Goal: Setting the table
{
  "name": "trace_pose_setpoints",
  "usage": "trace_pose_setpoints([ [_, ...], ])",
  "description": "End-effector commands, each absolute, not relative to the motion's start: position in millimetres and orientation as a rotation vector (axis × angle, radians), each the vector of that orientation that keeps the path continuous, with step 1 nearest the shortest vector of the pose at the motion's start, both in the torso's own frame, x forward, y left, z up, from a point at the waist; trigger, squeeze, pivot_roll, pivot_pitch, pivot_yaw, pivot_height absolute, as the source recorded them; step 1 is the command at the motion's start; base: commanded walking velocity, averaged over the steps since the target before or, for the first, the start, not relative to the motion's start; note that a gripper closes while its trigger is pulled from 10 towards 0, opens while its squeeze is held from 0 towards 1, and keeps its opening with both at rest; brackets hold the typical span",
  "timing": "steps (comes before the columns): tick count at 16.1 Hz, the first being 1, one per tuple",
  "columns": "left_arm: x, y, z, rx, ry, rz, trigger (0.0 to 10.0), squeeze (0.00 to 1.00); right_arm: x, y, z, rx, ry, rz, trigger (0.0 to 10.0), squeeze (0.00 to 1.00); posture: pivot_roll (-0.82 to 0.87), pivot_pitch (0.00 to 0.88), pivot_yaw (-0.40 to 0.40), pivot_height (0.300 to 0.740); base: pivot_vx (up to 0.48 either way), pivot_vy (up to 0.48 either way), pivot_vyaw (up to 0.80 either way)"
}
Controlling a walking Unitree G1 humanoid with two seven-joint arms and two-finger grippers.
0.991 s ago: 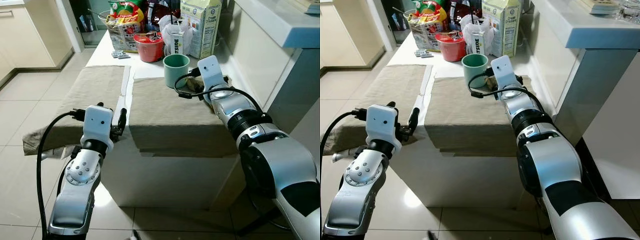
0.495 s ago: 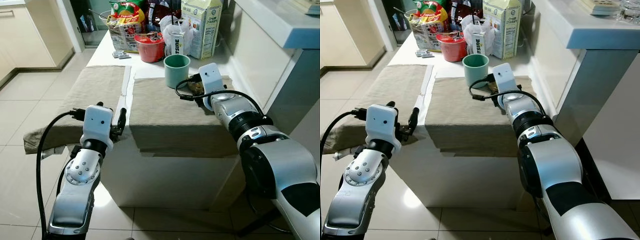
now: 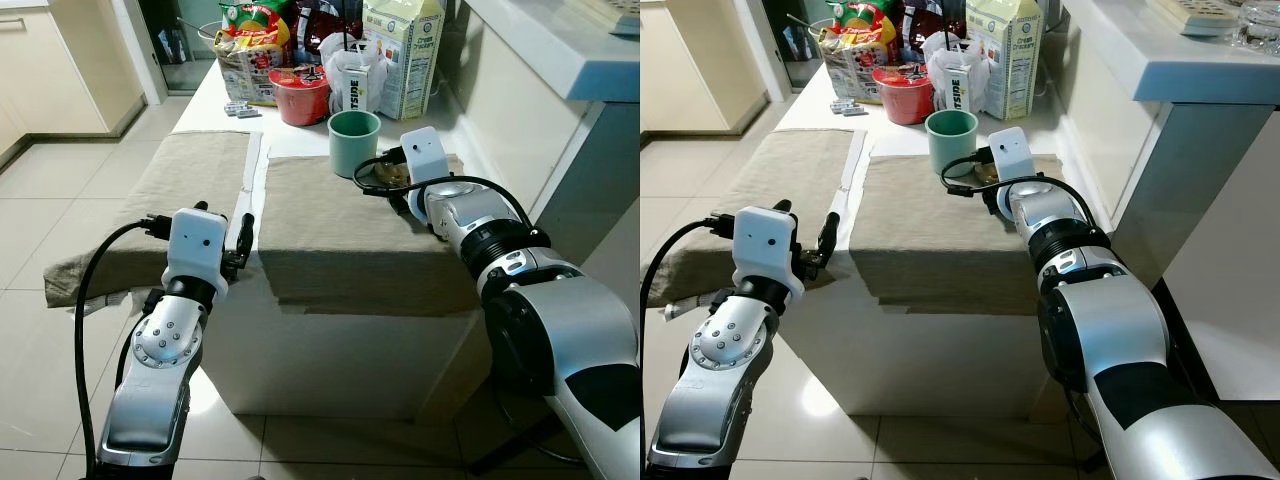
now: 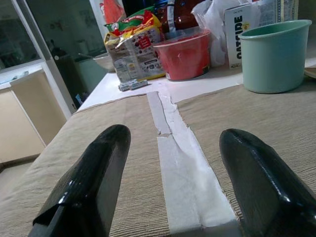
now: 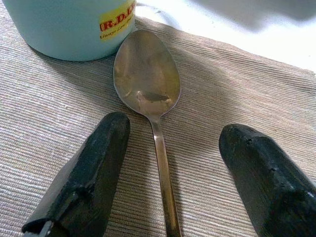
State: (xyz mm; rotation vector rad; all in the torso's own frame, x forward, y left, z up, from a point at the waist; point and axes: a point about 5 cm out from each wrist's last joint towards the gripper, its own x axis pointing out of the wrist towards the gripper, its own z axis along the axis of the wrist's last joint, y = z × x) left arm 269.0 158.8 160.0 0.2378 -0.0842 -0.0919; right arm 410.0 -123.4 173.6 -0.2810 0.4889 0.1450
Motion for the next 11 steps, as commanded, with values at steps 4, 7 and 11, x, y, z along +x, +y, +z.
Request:
trace_pose_setpoints([
  [4,271.7,158.8,161.7,0.243,-0.095,-0.08,10.0,0.0,405.1,-125.9,162.7,-0.263,0.573,0.159,10.0,0.0,-0.03,0.0,0.025,0.74,0.0,0.0,0.0],
  [7,271.9,158.3,161.8,0.239,-0.097,-0.078,10.0,0.0,402.7,-127.3,158.1,-0.302,0.613,0.167,10.0,0.0,-0.03,0.0,0.023,0.74,0.0,0.0,0.0],
  [11,271.9,157.3,161.1,0.236,-0.097,-0.078,10.0,0.0,400.8,-126.0,154.3,-0.251,0.635,0.169,10.0,0.0,-0.04,0.0,0.02,0.74,0.0,0.0,0.0],
])
